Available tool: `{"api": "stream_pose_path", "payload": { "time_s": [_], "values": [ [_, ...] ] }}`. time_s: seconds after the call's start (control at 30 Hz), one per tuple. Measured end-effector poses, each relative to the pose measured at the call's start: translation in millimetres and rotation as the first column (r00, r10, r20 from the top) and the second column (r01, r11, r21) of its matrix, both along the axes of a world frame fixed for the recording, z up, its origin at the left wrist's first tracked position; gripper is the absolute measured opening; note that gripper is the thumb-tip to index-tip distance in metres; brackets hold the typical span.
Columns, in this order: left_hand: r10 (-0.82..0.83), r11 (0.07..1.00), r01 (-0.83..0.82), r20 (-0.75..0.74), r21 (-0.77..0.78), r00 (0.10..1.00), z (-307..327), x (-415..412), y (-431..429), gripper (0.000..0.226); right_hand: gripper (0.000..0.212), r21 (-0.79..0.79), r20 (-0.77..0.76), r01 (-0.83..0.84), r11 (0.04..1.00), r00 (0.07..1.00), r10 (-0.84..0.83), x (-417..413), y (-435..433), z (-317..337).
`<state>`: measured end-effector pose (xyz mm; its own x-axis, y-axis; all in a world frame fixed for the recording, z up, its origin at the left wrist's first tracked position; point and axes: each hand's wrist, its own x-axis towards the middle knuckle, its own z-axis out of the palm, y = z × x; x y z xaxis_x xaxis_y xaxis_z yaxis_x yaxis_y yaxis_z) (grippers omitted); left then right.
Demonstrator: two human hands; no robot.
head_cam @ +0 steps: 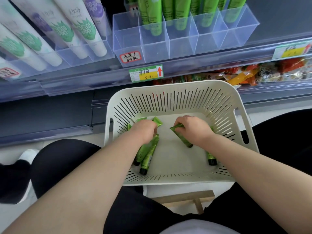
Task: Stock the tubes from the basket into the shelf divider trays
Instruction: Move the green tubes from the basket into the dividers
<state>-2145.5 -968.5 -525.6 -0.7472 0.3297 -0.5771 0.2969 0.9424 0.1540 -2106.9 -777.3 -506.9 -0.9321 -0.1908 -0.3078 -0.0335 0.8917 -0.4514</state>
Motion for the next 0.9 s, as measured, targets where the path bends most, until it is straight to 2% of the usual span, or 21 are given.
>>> {"api": "stream_pose_path", "payload": {
  "time_s": [0.1, 0.2, 0.3, 0.47, 0.7, 0.9],
  "values": [
    [0.102, 0.985, -0.099, -0.016, 0.143, 0.995, 11.3, 6.2, -8.4, 0.016, 0.017, -0.005, -0.044, 0.012, 1.0, 0.999, -0.013, 2.9, -1.2, 9.4],
    [0.18, 0.959, -0.151, -0.102, 0.242, 0.978, 29.4, 15.6, -13.1, 0.014, 0.014, -0.046, -0.117, 0.034, 0.998, 0.992, -0.04, 5.8, -2.2, 21.8],
    [0.299, 0.915, -0.221, -0.2, 0.338, 0.933, 53.7, 21.5, -11.9, 0.013, 0.014, -0.09, -0.196, 0.037, 0.995, 0.979, -0.054, 8.2, -1.0, 37.3],
    [0.463, 0.816, -0.279, -0.282, 0.506, 0.84, 104.5, 23.6, -5.7, 0.013, 0.016, -0.096, -0.332, 0.017, 0.995, 0.942, -0.048, 6.7, 1.8, 76.2],
    [0.598, 0.676, -0.11, -0.455, 0.729, 0.66, 197.0, 7.9, 0.2, 0.009, 0.019, -0.126, -0.569, 0.037, 0.991, 0.816, -0.102, -18.6, 1.6, 163.5],
    [0.701, 0.603, -0.054, -0.496, 0.796, 0.513, 261.5, -15.9, -1.0, 0.013, 0.024, -0.15, -0.687, 0.022, 0.988, 0.716, -0.12, -39.5, 1.5, 228.6]
  ]
}}
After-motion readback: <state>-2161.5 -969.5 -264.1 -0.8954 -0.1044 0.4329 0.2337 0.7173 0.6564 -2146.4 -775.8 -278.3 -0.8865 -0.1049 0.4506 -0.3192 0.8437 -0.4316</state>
